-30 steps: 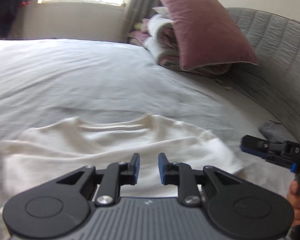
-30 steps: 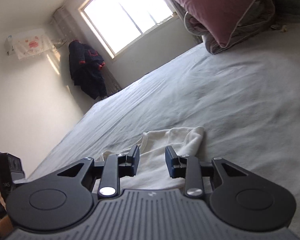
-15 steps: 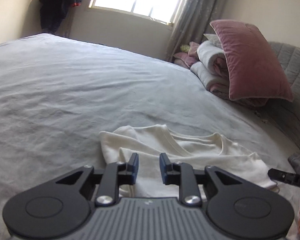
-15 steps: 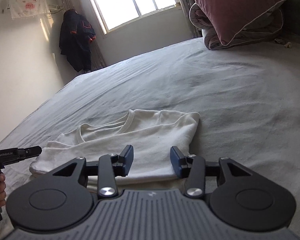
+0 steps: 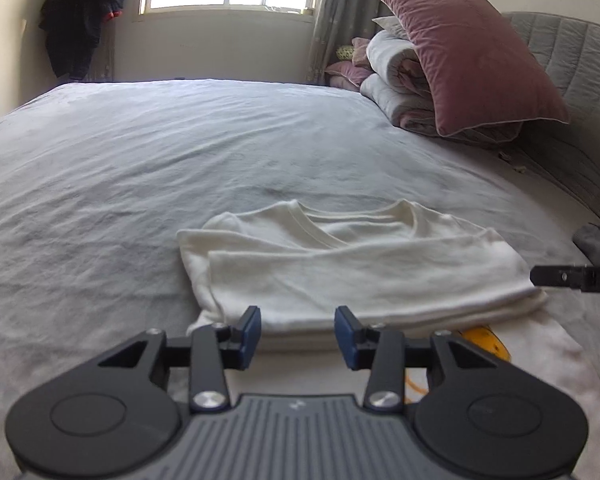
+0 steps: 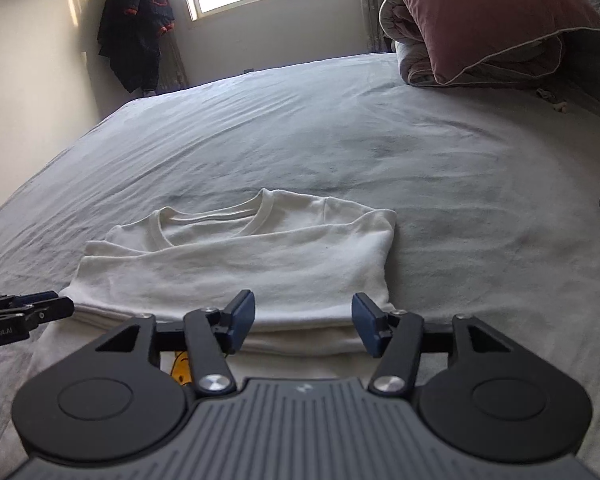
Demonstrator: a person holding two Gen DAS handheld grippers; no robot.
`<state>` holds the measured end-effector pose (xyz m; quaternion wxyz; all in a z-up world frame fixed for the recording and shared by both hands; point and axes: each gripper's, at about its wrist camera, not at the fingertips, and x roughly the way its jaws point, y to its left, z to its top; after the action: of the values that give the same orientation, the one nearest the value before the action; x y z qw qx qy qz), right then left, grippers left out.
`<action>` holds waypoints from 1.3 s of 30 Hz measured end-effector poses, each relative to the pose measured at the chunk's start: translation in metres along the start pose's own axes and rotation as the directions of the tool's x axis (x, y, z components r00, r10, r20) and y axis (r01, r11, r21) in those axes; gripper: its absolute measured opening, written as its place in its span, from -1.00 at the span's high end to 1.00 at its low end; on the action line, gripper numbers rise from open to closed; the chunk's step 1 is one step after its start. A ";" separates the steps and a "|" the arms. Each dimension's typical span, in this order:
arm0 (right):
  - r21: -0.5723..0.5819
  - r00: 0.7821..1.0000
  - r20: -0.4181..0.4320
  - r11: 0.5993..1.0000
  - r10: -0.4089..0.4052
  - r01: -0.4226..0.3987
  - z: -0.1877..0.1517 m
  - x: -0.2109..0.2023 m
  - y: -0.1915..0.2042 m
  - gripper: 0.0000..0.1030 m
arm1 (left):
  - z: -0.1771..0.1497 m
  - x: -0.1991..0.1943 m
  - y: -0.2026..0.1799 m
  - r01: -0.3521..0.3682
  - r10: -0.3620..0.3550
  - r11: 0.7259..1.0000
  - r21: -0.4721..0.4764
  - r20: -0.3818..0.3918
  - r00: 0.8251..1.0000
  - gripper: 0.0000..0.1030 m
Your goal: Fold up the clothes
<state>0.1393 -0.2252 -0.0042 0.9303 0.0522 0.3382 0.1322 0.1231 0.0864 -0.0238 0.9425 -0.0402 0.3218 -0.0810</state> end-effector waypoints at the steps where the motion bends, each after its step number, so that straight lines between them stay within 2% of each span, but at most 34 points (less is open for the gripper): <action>1: -0.015 1.000 -0.008 1.000 0.000 0.000 0.001 -0.008 0.004 -0.21 | -0.002 -0.007 -0.002 0.001 -0.001 1.000 -0.002 -0.013 1.000 0.13; 7: -0.141 0.998 -0.056 0.989 -0.041 0.033 -0.001 -0.053 0.024 -0.23 | -0.018 -0.047 -0.009 -0.011 0.011 1.000 0.005 -0.064 0.998 -0.02; 15: -0.090 0.994 -0.110 0.996 0.010 -0.020 -0.031 -0.094 0.024 -0.29 | -0.048 -0.099 0.000 -0.025 0.016 0.997 -0.079 -0.104 0.994 -0.14; 20: -0.133 0.986 -0.165 0.991 -0.031 0.009 -0.062 -0.111 0.024 -0.29 | -0.073 -0.120 0.010 -0.058 0.041 0.993 -0.103 -0.160 0.986 -0.14; 23: -0.145 0.983 -0.180 0.989 -0.031 0.005 -0.077 -0.119 0.019 -0.30 | -0.088 -0.129 0.020 -0.051 0.028 0.990 -0.130 -0.174 0.984 -0.14; 28: -0.085 0.976 -0.217 0.996 0.015 -0.034 -0.105 -0.124 0.000 -0.31 | -0.120 -0.137 0.040 -0.037 -0.001 0.981 -0.188 -0.194 0.981 -0.14; 30: -0.038 0.970 -0.239 0.998 0.042 -0.053 -0.115 -0.125 -0.009 -0.31 | -0.130 -0.141 0.043 -0.022 -0.016 0.981 -0.191 -0.197 0.980 -0.13; 34: 0.054 0.955 -0.271 0.992 0.125 -0.114 -0.133 -0.130 -0.026 -0.31 | -0.147 -0.158 0.050 0.063 -0.090 0.984 -0.168 -0.158 0.983 -0.11; 36: 0.103 0.945 -0.276 0.983 0.174 -0.151 -0.142 -0.135 -0.036 -0.31 | -0.156 -0.166 0.057 0.117 -0.143 0.976 -0.183 -0.141 0.980 0.00; 39: 0.172 0.927 -0.262 0.958 0.269 -0.229 -0.151 -0.145 -0.048 -0.31 | -0.165 -0.174 0.067 0.193 -0.228 0.953 -0.236 -0.133 0.964 0.18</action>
<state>-0.0547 -0.3114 -0.0399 0.8420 0.1396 0.4668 0.2318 -0.1049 0.1796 -0.0581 0.8894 -0.1722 0.3967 -0.1479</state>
